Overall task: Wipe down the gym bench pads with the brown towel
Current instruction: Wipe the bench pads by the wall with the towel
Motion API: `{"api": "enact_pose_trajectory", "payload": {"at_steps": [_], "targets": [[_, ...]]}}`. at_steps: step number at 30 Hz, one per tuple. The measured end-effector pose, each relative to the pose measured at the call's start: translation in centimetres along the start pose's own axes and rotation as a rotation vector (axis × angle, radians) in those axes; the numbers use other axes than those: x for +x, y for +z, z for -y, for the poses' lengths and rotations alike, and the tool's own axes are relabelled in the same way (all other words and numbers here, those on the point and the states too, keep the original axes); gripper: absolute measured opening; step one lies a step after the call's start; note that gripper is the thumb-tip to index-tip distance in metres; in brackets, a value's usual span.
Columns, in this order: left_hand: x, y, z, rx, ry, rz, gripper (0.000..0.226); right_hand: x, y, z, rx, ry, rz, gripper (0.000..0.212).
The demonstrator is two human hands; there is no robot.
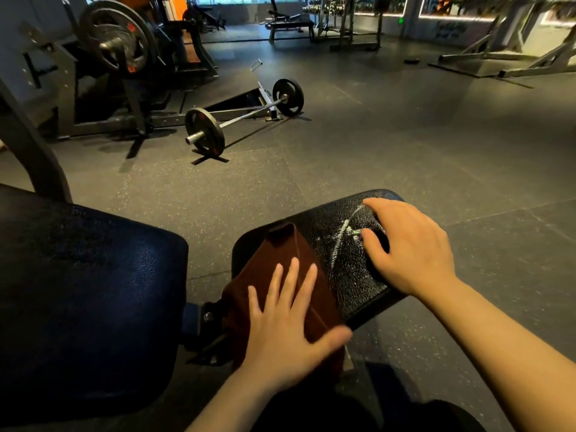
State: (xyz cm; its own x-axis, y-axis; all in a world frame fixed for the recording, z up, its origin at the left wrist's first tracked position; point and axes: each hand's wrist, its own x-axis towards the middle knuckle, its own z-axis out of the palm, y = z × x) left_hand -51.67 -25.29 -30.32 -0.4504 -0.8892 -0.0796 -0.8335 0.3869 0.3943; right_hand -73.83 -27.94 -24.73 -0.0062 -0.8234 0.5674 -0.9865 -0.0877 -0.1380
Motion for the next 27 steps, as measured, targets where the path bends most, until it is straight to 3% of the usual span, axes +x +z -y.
{"api": "enact_pose_trajectory", "payload": {"at_steps": [7, 10, 13, 19, 23, 27], "targets": [[-1.0, 0.9, 0.9, -0.102, -0.098, -0.105, 0.080, -0.4, -0.1, 0.4, 0.002, -0.008, 0.013, 0.051], [2.4, 0.0, 1.1, -0.111, -0.201, -0.087, 0.058, -0.3, 0.1, 0.6, 0.027, 0.044, -0.020, 0.048], [8.6, -1.8, 0.3, -0.133, -0.270, -0.043, 0.054, -0.3, 0.3, 0.5, 0.040, 0.051, -0.076, 0.046], [15.9, -1.5, -3.4, -0.008, -0.079, -0.075, 0.061, -0.4, 0.7, 0.1, 0.144, 0.068, -0.205, 0.043], [12.4, -1.7, -4.1, -0.033, 0.055, -0.082, 0.060, -0.5, 0.6, -0.2, 0.153, 0.078, -0.212, 0.043], [5.4, -0.6, -1.7, -0.033, 0.136, -0.104, 0.080, -0.6, 0.4, 0.1, 0.149, 0.125, -0.177, 0.042]]}}
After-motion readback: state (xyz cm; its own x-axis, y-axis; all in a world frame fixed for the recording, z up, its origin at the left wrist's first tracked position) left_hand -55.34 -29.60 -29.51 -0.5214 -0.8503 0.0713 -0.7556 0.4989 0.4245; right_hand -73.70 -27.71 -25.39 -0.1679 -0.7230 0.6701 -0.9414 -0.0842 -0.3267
